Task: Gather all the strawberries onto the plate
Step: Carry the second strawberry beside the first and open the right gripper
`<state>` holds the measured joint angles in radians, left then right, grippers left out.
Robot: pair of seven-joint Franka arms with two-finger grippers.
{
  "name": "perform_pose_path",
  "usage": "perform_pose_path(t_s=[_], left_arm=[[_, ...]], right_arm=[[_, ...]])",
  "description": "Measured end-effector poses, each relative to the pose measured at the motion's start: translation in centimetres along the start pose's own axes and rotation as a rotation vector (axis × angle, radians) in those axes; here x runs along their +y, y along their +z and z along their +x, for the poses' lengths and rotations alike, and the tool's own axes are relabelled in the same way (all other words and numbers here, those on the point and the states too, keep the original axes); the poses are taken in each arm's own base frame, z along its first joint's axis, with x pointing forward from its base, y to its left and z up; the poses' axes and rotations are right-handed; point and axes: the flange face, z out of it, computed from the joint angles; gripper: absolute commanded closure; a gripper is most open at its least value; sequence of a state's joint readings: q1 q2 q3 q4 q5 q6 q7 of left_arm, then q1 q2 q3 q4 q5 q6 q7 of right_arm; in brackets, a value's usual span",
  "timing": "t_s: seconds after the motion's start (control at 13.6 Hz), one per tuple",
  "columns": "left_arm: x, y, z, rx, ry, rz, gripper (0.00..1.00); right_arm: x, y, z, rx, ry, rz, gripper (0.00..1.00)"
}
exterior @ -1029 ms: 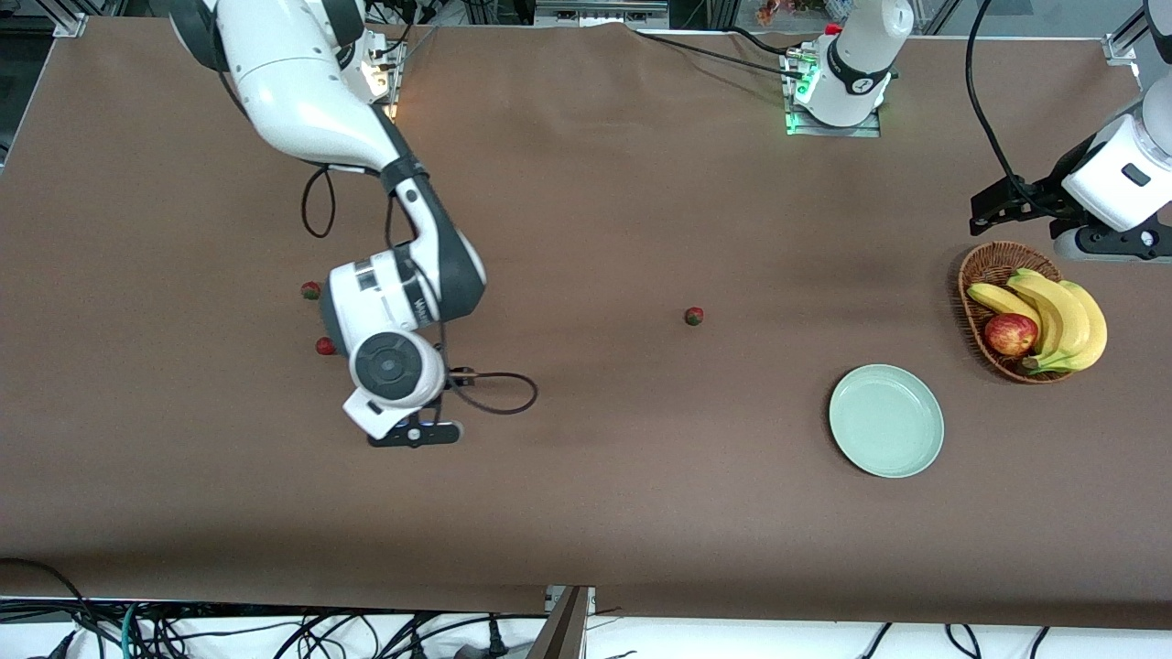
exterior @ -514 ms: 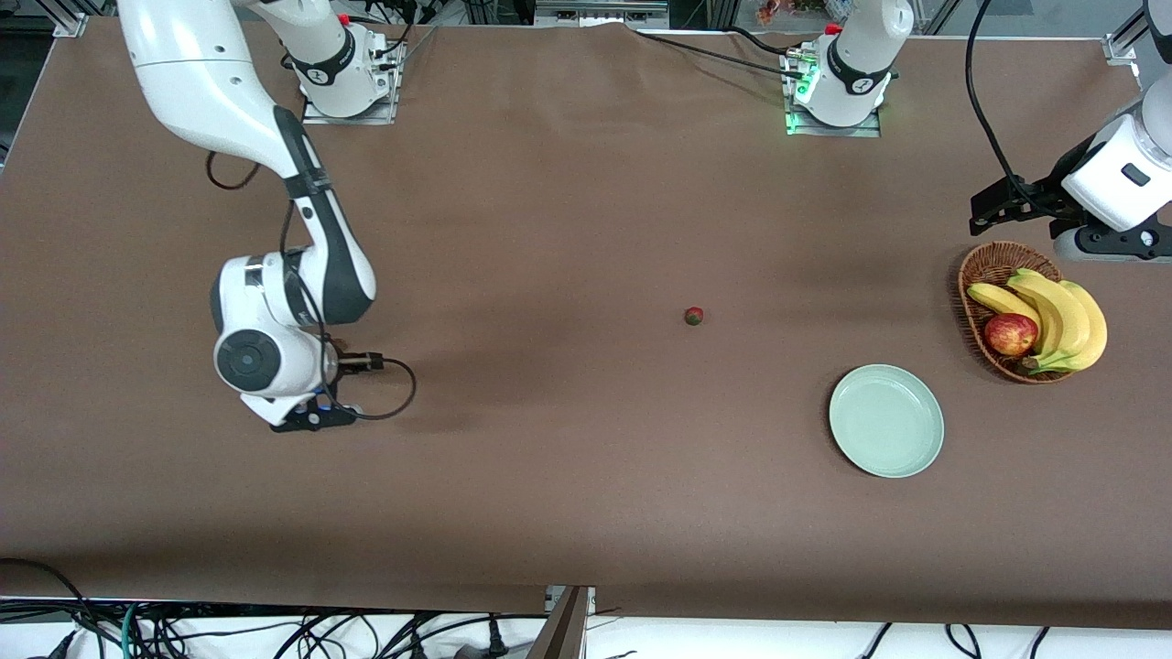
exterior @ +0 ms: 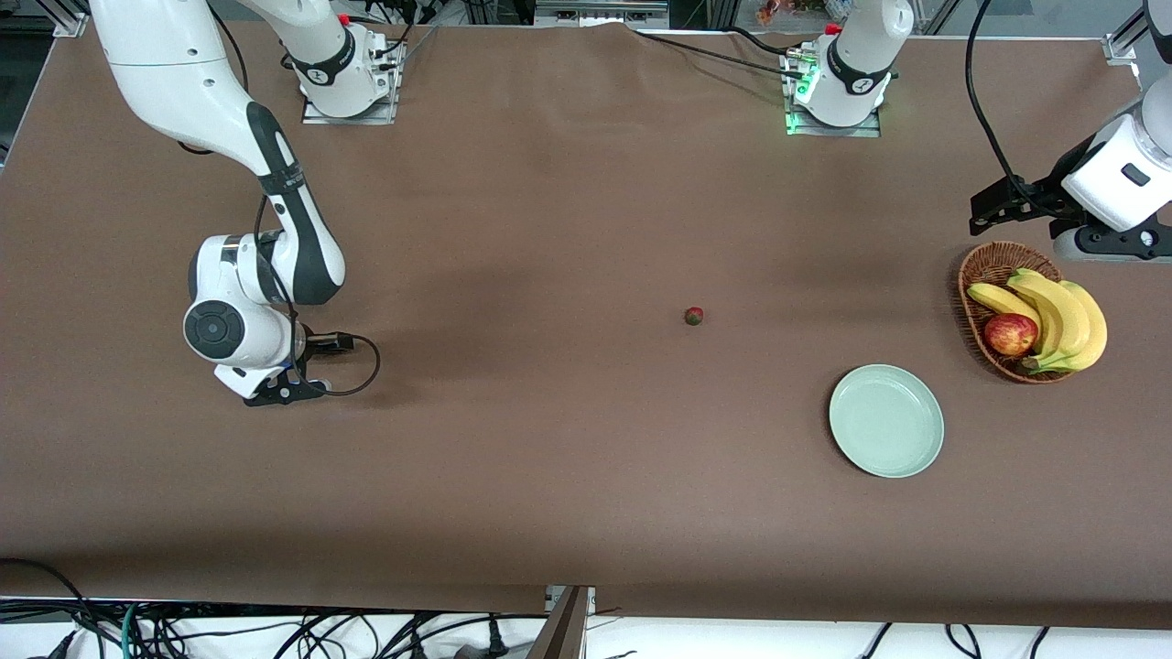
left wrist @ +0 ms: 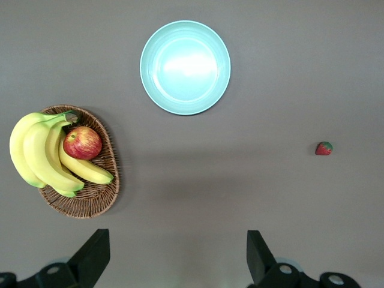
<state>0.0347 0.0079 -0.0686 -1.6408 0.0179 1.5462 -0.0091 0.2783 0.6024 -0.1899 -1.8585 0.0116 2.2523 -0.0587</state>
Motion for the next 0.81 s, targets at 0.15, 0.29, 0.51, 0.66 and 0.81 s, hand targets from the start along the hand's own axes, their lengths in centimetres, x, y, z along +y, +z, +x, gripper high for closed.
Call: perform_pose_path(t_s=[0.15, 0.29, 0.51, 0.66, 0.81], left_arm=[[0.01, 0.03, -0.03, -0.003, 0.000, 0.000, 0.00], [0.01, 0.04, -0.05, -0.005, 0.000, 0.000, 0.00], [0.01, 0.06, -0.07, -0.007, 0.000, 0.000, 0.00], [0.01, 0.06, -0.08, -0.007, 0.000, 0.000, 0.00], [0.01, 0.06, -0.08, -0.007, 0.000, 0.000, 0.00]], right_arm=[[-0.01, 0.50, -0.28, 0.000, 0.000, 0.000, 0.34], [0.00, 0.44, -0.29, 0.001, 0.000, 0.000, 0.52], [0.01, 0.23, -0.35, 0.004, 0.000, 0.001, 0.74], [0.01, 0.11, -0.35, 0.006, 0.000, 0.002, 0.89], [0.01, 0.06, -0.30, 0.011, 0.001, 0.002, 0.98]])
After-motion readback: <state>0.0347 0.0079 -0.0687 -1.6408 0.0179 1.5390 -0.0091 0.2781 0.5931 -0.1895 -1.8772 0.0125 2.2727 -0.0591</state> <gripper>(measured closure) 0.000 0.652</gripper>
